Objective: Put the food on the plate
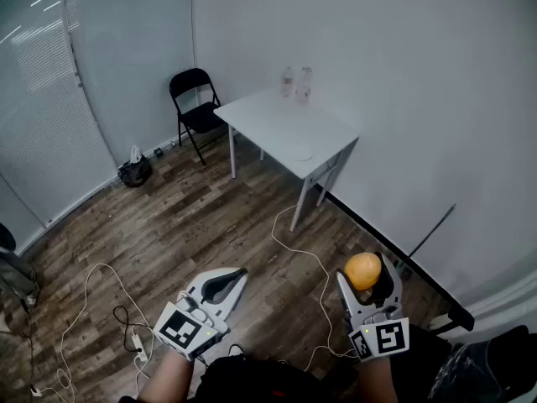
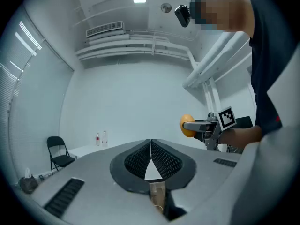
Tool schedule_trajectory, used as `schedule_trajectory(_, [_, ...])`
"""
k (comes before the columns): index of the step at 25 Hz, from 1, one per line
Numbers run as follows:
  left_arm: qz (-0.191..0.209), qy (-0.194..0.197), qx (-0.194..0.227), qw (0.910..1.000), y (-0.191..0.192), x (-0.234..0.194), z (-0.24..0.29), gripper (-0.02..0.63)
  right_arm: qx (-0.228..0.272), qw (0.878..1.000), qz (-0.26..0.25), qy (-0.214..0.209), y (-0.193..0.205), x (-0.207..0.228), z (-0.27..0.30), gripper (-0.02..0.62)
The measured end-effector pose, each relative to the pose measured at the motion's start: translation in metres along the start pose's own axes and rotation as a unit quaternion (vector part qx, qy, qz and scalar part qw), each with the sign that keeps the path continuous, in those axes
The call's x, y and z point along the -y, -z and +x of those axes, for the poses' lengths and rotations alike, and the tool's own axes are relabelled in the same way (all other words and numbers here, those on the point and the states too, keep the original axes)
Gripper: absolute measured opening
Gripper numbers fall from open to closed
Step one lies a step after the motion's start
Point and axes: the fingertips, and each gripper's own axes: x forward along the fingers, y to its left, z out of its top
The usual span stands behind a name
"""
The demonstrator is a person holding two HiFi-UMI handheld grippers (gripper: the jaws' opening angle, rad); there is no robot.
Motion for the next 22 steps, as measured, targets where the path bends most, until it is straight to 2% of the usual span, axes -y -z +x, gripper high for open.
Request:
schedule_trajectory(7, [-0.003,0.0,-0.002,1.0,0.003,0.011,0.006,0.025,-0.004,1.0,0.002,-0.001,0.005,0.008,-0.006,0.372])
schedule_trajectory(15, [-0.008,0.0,-0.002,1.0,0.006,0.009,0.007,0.024,-0.007,1.0,-0.006,-0.004,0.008,0.006,-0.002,0.371])
schedule_trajectory(22, [-0.011,0.003,0.0,0.9999,0.01,-0.002,0.001,0.023,-0.006,1.0,0.008,-0.001,0.012,-0.001,0.006,0.373])
